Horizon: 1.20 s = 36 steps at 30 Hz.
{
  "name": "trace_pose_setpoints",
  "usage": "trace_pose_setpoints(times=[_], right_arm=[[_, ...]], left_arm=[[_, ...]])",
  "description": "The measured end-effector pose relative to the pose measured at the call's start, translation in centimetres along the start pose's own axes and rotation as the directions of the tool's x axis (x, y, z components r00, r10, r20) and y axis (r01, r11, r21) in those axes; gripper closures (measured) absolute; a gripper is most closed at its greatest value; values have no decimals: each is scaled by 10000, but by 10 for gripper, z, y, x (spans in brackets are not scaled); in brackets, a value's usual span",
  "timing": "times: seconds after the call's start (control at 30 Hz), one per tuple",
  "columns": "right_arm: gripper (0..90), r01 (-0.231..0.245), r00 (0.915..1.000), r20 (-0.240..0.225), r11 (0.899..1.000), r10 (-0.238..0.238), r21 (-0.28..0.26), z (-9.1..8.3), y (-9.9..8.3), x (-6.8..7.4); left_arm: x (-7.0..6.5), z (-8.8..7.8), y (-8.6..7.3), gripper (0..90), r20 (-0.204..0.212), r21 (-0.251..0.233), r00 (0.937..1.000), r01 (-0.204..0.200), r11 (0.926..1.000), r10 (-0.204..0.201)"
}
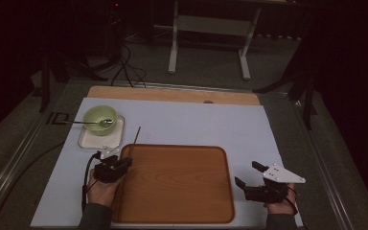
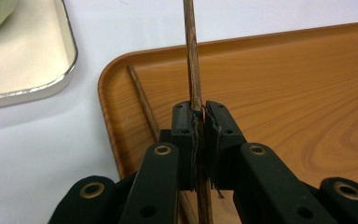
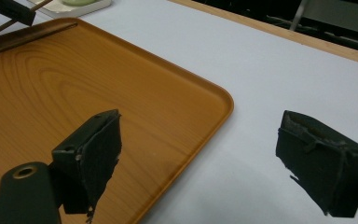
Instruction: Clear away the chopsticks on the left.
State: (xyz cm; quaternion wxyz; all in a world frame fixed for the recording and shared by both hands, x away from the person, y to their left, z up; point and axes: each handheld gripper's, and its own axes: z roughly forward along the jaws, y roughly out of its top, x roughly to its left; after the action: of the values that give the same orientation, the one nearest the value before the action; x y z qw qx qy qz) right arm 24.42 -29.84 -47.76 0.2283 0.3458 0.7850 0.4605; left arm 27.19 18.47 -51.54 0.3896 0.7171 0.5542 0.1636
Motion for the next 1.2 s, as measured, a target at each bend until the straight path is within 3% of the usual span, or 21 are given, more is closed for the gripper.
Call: trace_pose_setpoints(times=[0.37,0.7,0.97,1.2], right_arm=[[137,5,10000,-5,10000,-5,7,0,0,0],[137,16,10000,-23,10000,-16,19,0,0,1],[137,17,10000,-24,10000,-17,34,0,0,1],[137,10,10000,-20,10000,-10,17,0,0,1]], left_arm=[[2,-3,-19,816,-365,180,9993,110,9998,-103],[-1,-8,-30,796,-927,253,9954,-204,9995,226],[-5,-13,-37,778,-1056,260,9938,-329,9991,354],[-11,-13,-43,753,-1194,395,9900,-704,9967,746]])
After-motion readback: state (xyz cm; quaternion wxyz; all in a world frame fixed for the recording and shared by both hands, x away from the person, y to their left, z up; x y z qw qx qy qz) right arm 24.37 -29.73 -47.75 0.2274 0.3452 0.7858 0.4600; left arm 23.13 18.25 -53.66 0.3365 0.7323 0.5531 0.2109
